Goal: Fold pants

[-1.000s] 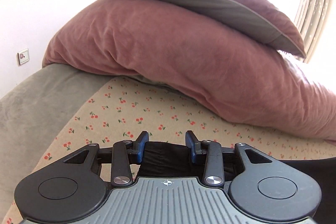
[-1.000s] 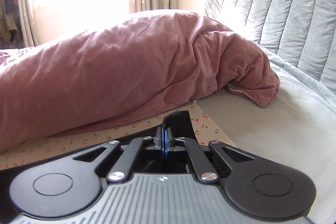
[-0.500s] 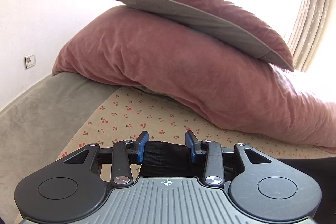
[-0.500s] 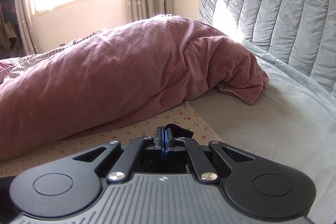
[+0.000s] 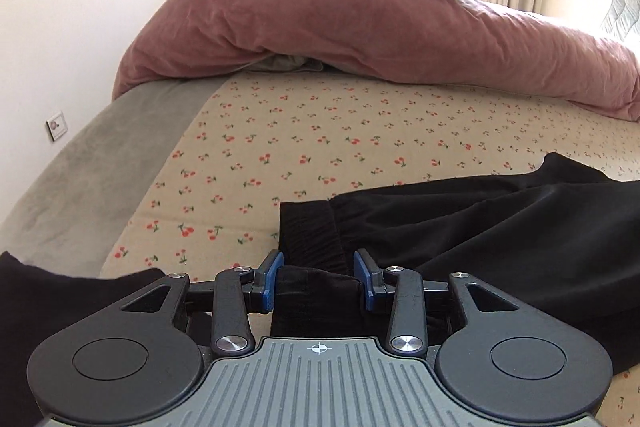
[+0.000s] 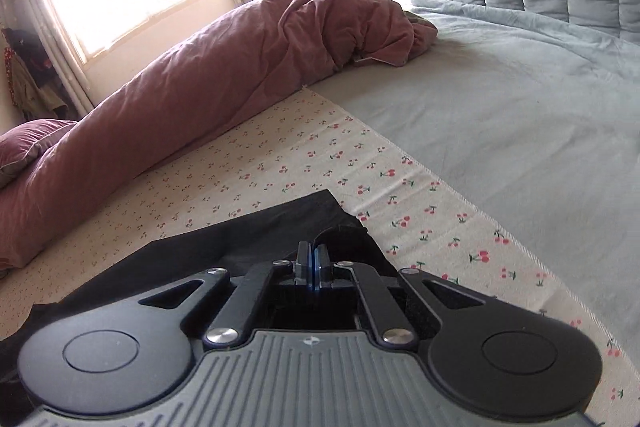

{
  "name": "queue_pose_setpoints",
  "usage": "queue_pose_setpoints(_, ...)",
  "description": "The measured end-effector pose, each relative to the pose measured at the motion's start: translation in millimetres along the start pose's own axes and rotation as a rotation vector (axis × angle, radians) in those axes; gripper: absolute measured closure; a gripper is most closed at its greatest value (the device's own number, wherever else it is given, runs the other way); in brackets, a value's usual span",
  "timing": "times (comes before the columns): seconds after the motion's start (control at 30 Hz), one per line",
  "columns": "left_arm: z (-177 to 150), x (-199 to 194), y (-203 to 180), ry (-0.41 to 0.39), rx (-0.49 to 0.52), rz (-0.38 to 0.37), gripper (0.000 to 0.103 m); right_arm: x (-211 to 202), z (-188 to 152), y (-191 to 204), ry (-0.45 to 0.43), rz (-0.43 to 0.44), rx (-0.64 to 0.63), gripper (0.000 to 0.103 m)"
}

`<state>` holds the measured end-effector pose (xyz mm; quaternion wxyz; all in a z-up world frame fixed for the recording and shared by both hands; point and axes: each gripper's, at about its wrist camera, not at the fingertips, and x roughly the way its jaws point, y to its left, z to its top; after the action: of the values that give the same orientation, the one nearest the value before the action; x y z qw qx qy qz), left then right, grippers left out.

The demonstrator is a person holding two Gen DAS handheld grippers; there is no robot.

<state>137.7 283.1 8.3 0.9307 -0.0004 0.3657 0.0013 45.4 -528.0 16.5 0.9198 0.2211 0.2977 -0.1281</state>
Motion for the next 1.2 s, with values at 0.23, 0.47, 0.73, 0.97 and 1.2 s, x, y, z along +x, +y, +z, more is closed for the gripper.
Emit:
queue_pose_setpoints(0.23,-28,-11,11,0.065,-0.052,-0.040,0.059,-12,-33,-19,0.035,-0.040,0.062,0.103)
queue_pose_setpoints(0.47,-41,-59,33,0.036,-0.181,-0.127,0.039,-39,-41,-16,0.023,-0.079,0.146,0.039)
queue_pose_setpoints(0.73,-24,-62,22,0.095,-0.426,-0.264,0.028,-24,-21,-4,0.122,-0.120,0.349,0.039)
queue_pose_setpoints(0.97,-34,-9,12,0.282,-0.653,-0.164,0.029,19,-12,-16,0.212,-0.242,0.530,0.044)
queue_pose_setpoints(1.2,-41,19,6,0.311,-0.702,-0.040,0.093,45,-9,-24,0.219,-0.259,0.546,0.103)
